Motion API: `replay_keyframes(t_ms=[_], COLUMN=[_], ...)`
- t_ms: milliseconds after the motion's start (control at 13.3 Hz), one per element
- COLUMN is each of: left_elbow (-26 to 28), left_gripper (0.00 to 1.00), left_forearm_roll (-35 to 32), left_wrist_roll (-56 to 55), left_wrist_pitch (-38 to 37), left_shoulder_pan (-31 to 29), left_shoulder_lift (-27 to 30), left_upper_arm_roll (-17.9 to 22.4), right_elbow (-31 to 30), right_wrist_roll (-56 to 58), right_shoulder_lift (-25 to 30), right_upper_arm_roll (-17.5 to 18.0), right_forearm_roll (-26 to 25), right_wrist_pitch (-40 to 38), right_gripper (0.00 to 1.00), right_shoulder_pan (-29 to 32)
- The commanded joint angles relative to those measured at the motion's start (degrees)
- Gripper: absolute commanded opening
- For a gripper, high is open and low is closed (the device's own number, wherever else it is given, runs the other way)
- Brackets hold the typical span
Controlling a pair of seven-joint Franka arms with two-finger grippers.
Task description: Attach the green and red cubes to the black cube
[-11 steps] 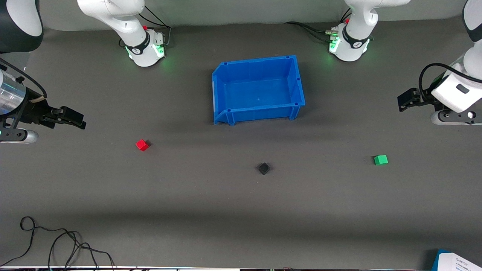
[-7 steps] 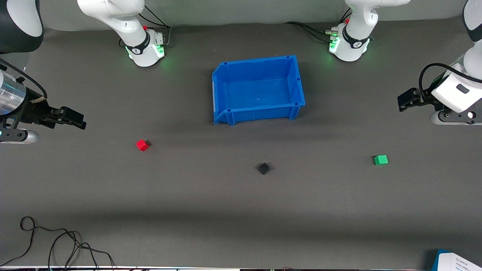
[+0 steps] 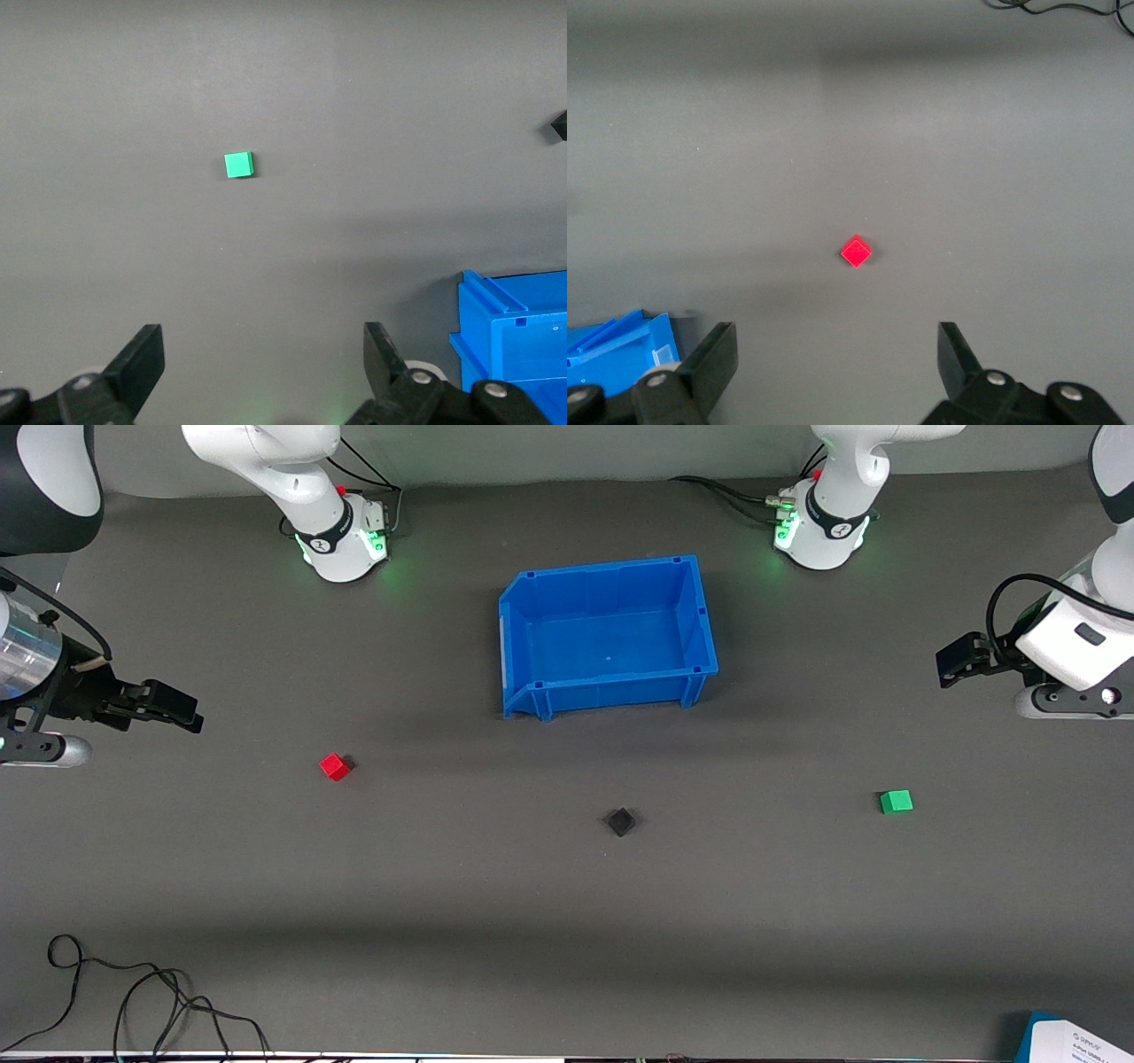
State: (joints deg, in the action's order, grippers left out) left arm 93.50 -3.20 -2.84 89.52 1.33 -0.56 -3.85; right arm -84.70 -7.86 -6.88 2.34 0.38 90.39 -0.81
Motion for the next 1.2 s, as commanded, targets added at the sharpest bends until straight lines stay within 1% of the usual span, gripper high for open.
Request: replay_keyframes(t_ms=[0, 150, 376, 602, 752, 1053, 1128], left_elbow=[-0.34, -0.34, -0.34, -0.25, -0.16, -0.16, -0.16], left_gripper=[1.0, 1.0, 1.0, 1.0, 1.0, 1.0, 1.0], left_forearm_roll=[-0.58, -0.58, -0.4, 0.13, 0.3, 0.3, 0.3], left_wrist_roll=[0.9, 0.9, 0.99, 0.82, 0.82, 0.82, 0.82], left_wrist_pitch=[-0.48, -0.48, -0.4, -0.31, -0.22, -0.22, -0.22], left_shoulder_pan=[0.07, 0.07, -0.1, -0.54, -0.63, -0.63, -0.72], left_shoulder_lift=[0.12, 0.2, 0.2, 0.2, 0.29, 0.29, 0.29], left_upper_arm_roll=[0.16, 0.25, 0.25, 0.34, 0.34, 0.34, 0.34], right_elbow=[1.64, 3.04, 2.87, 2.61, 2.26, -2.04, -3.36], right_wrist_roll=[-0.66, -0.75, -1.98, -9.43, -17.23, -38.23, -44.72], right_shoulder_lift=[-0.5, -0.76, -1.73, -2.52, -2.87, -5.25, -5.68], right_upper_arm_roll=[-0.32, -0.23, -0.32, -0.32, -0.23, 0.03, -0.06], right_forearm_roll=[0.33, 0.33, 0.85, 0.85, 0.94, 1.03, 0.94], right_wrist_pitch=[-0.31, -0.13, -0.3, -0.57, -0.74, -0.74, -0.66], right_gripper=[1.0, 1.0, 1.0, 1.0, 1.0, 1.0, 1.0], right_shoulder_pan=[-0.25, -0.16, -0.16, -0.16, -0.42, -0.69, -1.82])
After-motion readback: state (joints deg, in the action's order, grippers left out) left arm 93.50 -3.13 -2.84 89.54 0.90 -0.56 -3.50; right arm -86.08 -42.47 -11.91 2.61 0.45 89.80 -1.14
